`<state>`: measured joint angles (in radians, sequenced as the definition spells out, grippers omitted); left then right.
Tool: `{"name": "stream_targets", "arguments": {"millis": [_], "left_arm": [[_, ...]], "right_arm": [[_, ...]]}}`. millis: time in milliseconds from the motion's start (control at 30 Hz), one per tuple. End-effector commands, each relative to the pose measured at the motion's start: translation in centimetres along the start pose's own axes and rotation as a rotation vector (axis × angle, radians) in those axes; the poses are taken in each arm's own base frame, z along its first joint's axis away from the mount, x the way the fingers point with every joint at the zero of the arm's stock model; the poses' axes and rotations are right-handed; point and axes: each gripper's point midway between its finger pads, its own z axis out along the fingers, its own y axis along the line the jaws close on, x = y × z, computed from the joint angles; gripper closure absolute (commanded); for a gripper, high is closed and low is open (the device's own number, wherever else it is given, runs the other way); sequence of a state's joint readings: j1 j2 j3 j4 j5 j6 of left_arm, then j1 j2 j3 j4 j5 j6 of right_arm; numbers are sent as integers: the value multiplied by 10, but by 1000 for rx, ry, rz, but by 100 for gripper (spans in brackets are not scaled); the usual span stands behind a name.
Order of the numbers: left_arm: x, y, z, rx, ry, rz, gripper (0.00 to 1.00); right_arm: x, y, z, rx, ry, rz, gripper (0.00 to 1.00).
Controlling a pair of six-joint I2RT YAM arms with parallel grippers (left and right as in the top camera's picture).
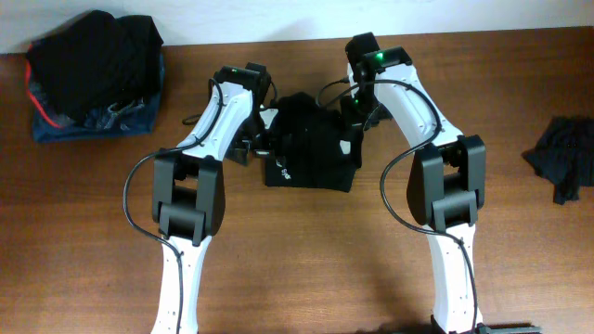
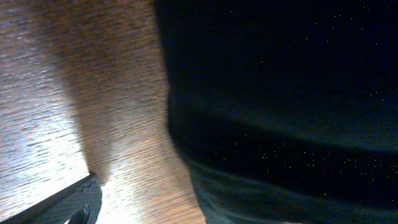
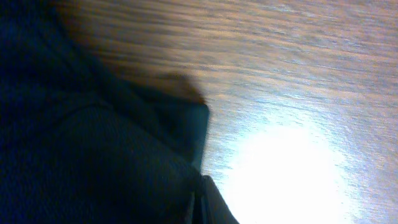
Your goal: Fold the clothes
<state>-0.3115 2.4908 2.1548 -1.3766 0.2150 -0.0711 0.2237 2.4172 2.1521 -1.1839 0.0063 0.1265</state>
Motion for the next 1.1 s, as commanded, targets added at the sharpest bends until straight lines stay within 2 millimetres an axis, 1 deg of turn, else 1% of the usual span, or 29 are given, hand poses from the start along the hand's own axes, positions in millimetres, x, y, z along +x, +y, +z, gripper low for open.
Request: {"name": "stream_targets", "arguments": {"millis": [0, 200, 367, 500, 533, 833, 867, 900, 933, 967, 1067], "left_arm": [[6, 11, 12, -34, 39, 8, 1], [7, 11, 12, -35, 40, 11, 1], [8, 14, 12, -49, 46, 29, 1], [9, 14, 12, -49, 50, 28, 1], [9, 14, 12, -50, 50, 28, 1], [9, 19, 12, -83, 49, 28, 1], [9, 20, 12, -84, 49, 28, 1], [9, 19, 12, -83, 48, 28, 1], [9, 19, 12, -84, 48, 28, 1], [9, 19, 12, -83, 48, 28, 1], [9, 19, 12, -84, 48, 28, 1]], "right_arm": [[1, -20, -9, 130, -21, 118, 96], [8, -39, -13, 238, -15, 223, 96], [12, -39, -13, 242, 0, 240, 96], [22, -41, -14, 253, 36, 257, 96], [26, -41, -15, 257, 51, 263, 96], [38, -43, -36, 273, 89, 334, 96], [39, -42, -39, 272, 95, 334, 92], [40, -43, -42, 274, 101, 333, 86], [42, -43, -45, 276, 107, 331, 74], [44, -43, -49, 279, 115, 330, 70], [46, -44, -60, 282, 125, 330, 69]]}}
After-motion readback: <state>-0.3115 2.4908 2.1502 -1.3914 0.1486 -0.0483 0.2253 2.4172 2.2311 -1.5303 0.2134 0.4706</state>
